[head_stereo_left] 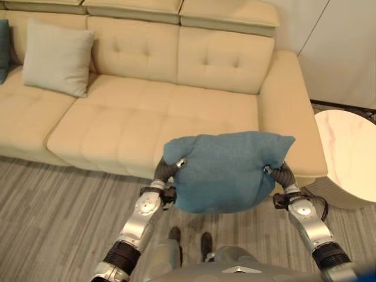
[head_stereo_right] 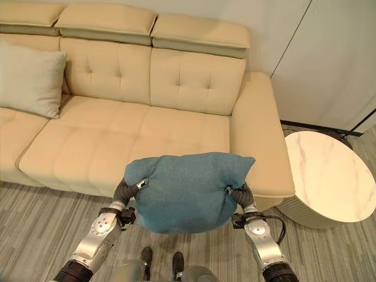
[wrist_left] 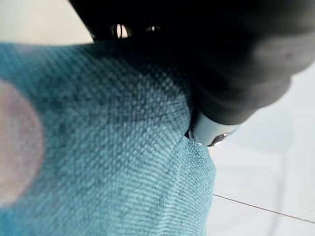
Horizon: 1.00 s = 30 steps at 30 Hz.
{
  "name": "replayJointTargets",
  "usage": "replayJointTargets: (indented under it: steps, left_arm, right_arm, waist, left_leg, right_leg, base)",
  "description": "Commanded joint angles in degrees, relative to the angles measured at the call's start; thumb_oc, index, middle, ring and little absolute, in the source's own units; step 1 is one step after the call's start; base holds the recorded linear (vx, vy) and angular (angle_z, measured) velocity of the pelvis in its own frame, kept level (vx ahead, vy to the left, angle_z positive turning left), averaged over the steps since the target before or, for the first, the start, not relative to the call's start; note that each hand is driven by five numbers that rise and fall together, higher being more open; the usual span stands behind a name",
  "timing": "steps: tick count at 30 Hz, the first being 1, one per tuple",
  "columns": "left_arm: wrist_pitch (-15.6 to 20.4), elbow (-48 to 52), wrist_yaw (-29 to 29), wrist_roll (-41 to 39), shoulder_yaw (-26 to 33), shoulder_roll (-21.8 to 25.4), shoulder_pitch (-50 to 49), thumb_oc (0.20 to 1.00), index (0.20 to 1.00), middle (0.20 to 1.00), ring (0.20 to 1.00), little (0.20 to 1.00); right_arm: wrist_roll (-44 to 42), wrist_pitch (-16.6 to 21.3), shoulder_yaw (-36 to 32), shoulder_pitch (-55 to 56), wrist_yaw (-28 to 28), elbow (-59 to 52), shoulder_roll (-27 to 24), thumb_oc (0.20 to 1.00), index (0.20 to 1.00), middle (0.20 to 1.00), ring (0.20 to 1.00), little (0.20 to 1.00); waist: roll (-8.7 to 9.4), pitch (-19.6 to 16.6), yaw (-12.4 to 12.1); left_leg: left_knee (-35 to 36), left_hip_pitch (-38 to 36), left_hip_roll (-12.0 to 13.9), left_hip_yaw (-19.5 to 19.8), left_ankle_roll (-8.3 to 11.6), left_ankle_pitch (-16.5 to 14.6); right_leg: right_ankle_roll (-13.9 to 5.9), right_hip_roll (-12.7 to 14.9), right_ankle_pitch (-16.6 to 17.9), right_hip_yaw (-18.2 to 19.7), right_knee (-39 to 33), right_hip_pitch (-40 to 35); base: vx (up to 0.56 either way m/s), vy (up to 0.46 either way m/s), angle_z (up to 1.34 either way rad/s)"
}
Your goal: Pick up all the scattered cushions and arrange them neatly on the sofa.
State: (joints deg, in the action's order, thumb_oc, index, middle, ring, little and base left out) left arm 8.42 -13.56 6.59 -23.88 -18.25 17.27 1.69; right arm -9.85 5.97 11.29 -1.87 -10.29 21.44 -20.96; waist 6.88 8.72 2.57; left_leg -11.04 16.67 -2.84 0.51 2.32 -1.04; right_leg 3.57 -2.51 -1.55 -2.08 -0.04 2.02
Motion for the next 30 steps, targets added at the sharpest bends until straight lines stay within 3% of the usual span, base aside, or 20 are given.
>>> replayJointTargets:
  steps: [1, 6, 7, 9, 11, 12, 13, 15, 16, 20, 23, 24, 25, 26, 27, 30]
  left_arm:
    - [3.92, 5.59, -1.87, 0.79, 1.85, 1.06, 0.99, 0.200, 0.200, 0.200, 0.200, 0.200]
    - [3.30, 6.96, -2.34, 1.15, 2.77, 1.83, -0.76, 0.200, 0.200, 0.200, 0.200, 0.200]
    - [3.24, 7.21, -2.27, 1.24, 2.98, 2.09, -0.70, 0.200, 0.200, 0.200, 0.200, 0.200]
    - [3.23, 7.22, -2.27, 1.24, 3.00, 2.11, -0.68, 0.200, 0.200, 0.200, 0.200, 0.200]
    - [3.61, 7.80, -1.32, 1.55, 3.98, 3.14, -0.06, 0.200, 0.200, 0.200, 0.200, 0.200]
    - [3.78, 7.71, -1.14, 1.72, 3.99, 3.18, 0.25, 0.200, 0.200, 0.200, 0.200, 0.200]
    - [3.84, 7.71, -1.11, 1.79, 3.94, 3.08, 0.41, 0.200, 0.200, 0.200, 0.200, 0.200]
    - [3.84, 7.70, -1.10, 1.80, 3.94, 3.05, 0.39, 0.200, 0.200, 0.200, 0.200, 0.200]
    - [4.07, 7.94, -1.32, 2.03, 4.03, 2.98, 0.20, 0.200, 0.200, 0.200, 0.200, 0.200]
    - [4.73, 7.56, -1.72, 2.23, 3.62, 2.56, 0.74, 0.200, 0.200, 0.200, 0.200, 0.200]
    - [4.59, 7.38, -2.31, 2.85, 2.88, 2.14, 0.71, 0.200, 0.200, 0.200, 0.200, 0.200]
    - [4.87, 6.98, -2.73, 2.19, 2.70, 1.30, 0.54, 0.200, 0.200, 0.200, 0.200, 0.200]
    - [4.87, 6.99, -2.74, 2.18, 2.67, 1.29, 0.51, 0.200, 0.200, 0.200, 0.200, 0.200]
    - [4.97, 7.10, -2.89, 1.86, 2.37, 1.13, 0.59, 0.200, 0.200, 0.200, 0.200, 0.200]
    - [4.85, 7.30, -3.28, 1.14, 2.13, 1.21, 1.05, 0.200, 0.200, 0.200, 0.200, 0.200]
    - [4.61, 7.28, -3.04, 0.89, 2.44, 0.94, 1.14, 0.200, 0.200, 0.200, 0.200, 0.200]
  right_arm:
    - [-0.12, 4.44, -3.40, 0.91, -0.47, -6.28, -0.44, 0.200, 0.200, 0.200, 0.200, 0.200]
    - [0.93, 4.09, -3.20, 1.18, 0.32, -6.63, 1.25, 0.200, 0.200, 0.200, 0.200, 0.200]
    - [1.06, 4.03, -3.10, 0.90, 0.62, -6.62, 1.53, 0.200, 0.200, 0.200, 0.200, 0.200]
    - [1.06, 4.02, -3.11, 0.88, 0.62, -6.63, 1.55, 0.200, 0.200, 0.200, 0.200, 0.200]
    - [1.16, 4.07, -2.15, -0.76, 0.97, -6.64, 2.90, 0.200, 0.200, 0.200, 0.200, 0.200]
    - [1.10, 4.11, -2.07, -1.05, 1.07, -6.50, 2.96, 0.200, 0.200, 0.200, 0.200, 0.200]
    - [1.06, 4.19, -2.01, -1.10, 1.09, -6.37, 2.88, 0.200, 0.200, 0.200, 0.200, 0.200]
    - [1.06, 4.21, -1.99, -1.10, 1.09, -6.35, 2.86, 0.200, 0.200, 0.200, 0.200, 0.200]
    - [0.81, 4.40, -1.79, -1.39, 1.18, -6.05, 2.48, 0.200, 0.200, 0.200, 0.200, 0.200]
    - [0.41, 4.32, -1.66, -1.49, 1.41, -5.99, 1.77, 0.200, 0.200, 0.200, 0.200, 0.200]
    - [0.50, 4.58, -2.27, -0.39, 1.17, -6.01, 1.48, 0.200, 0.200, 0.200, 0.200, 0.200]
    - [0.34, 4.67, -3.50, 1.12, 1.17, -6.08, 1.45, 0.200, 0.200, 0.200, 0.200, 0.200]
    - [0.34, 4.66, -3.52, 1.18, 1.18, -6.11, 1.43, 0.200, 0.200, 0.200, 0.200, 0.200]
    - [0.08, 5.00, -3.85, 1.74, 1.02, -6.22, 1.09, 0.200, 0.200, 0.200, 0.200, 0.200]
    - [-0.55, 5.02, -4.56, 2.35, 0.83, -6.70, 0.11, 0.200, 0.200, 0.200, 0.200, 0.200]
    - [-0.75, 5.10, -4.87, 2.51, 0.55, -6.93, -0.85, 0.200, 0.200, 0.200, 0.200, 0.200]
  waist:
    - [-0.75, -4.14, -0.49]
    - [-0.55, -5.14, -1.12]
    - [-0.57, -4.90, -1.14]
    - [-0.52, -4.87, -1.30]
    - [-0.97, -3.14, -1.40]
    - [-1.17, -3.03, -1.29]
    - [-1.15, -3.12, -0.89]
    - [-1.19, -3.04, -0.75]
    - [-1.53, -3.15, 0.05]
    - [-0.85, -3.52, 1.89]
    - [-0.72, -4.27, 2.39]
    - [-1.10, -5.62, 3.02]
    - [-1.15, -5.63, 3.09]
    - [-0.96, -5.71, 3.41]
    - [-0.09, -5.14, 3.52]
    - [0.34, -4.50, 3.10]
  left_leg:
    - [2.61, -2.42, -0.55, 0.14, -1.49, -0.45]
    - [4.44, -7.15, -1.26, -0.77, -3.83, -2.28]
    - [4.30, -7.91, -1.40, -0.93, -4.46, -2.88]
    - [4.27, -7.92, -1.38, -1.11, -4.48, -2.93]
    - [3.26, -9.36, -0.92, -1.87, -6.30, -4.96]
    - [3.12, -9.86, -0.93, -1.73, -6.45, -5.38]
    - [3.28, -10.70, -1.29, -1.22, -6.46, -5.73]
    - [3.27, -10.86, -1.30, -1.07, -6.46, -5.88]
    - [4.45, -13.91, -1.80, 0.06, -6.52, -7.04]
    - [5.13, -19.67, -3.70, 1.93, -5.56, -9.74]
    - [4.06, -20.70, -3.88, 3.12, -5.00, -10.24]
    - [2.81, -21.30, -2.46, 2.99, -2.50, -9.17]
    - [2.70, -21.26, -2.43, 3.09, -2.46, -9.23]
    - [-2.27, -19.43, -1.78, 2.27, -1.07, -7.95]
    - [-11.93, -14.72, -0.37, 1.09, 0.17, -5.96]
    - [-18.41, -10.05, 0.87, -0.11, -0.77, -5.92]
  right_leg:
    - [-6.04, 1.07, -2.58, 5.15, 2.64, -3.34]
    - [-8.07, 3.80, -3.43, 6.85, 7.65, -3.76]
    - [-8.69, 4.27, -1.91, 7.11, 10.77, -2.74]
    - [-8.71, 4.27, -2.04, 7.30, 11.06, -2.58]
    - [-10.69, 4.59, 2.57, 7.88, 22.03, 3.73]
    - [-10.36, 4.29, 2.36, 7.50, 22.56, 5.25]
    - [-9.83, 3.05, 1.52, 7.59, 21.15, 6.44]
    - [-9.80, 3.07, 1.35, 7.44, 21.20, 6.26]
    - [-8.89, 1.06, -0.07, 6.21, 16.47, 8.28]
    - [-9.56, -0.49, 3.09, 2.22, 5.54, 9.83]
    - [-8.27, -0.44, 3.34, 3.35, 4.79, 7.82]
    - [-7.58, -0.79, 3.66, 4.21, 3.57, 6.02]
    - [-7.56, -0.80, 3.74, 4.11, 3.40, 5.90]
    - [-7.14, -0.28, 4.08, 3.77, 2.38, 4.67]
    - [-6.20, 0.23, 4.01, 4.15, 1.37, 2.62]
    - [-5.06, 0.45, 2.93, 4.25, 0.83, 0.60]
  base:
    - [0.42, 0.198, -0.43]
    - [0.27, 0.195, -0.39]
    - [0.12, 0.121, -0.41]
    - [0.06, 0.078, -0.19]
    - [0.16, 0.169, -0.32]
    - [0.19, 0.116, -0.38]
    - [0.14, 0.056, -0.21]
    - [0.14, 0.036, 0.04]
    - [0.29, 0.061, 0.10]
    - [0.36, 0.016, 0.09]
    - [0.22, -0.037, 0.42]
    - [0.27, -0.049, 0.44]
    - [0.24, -0.070, 0.62]
    - [0.13, -0.098, 0.74]
    - [0.12, -0.094, 0.72]
    - [0.08, -0.042, 0.28]
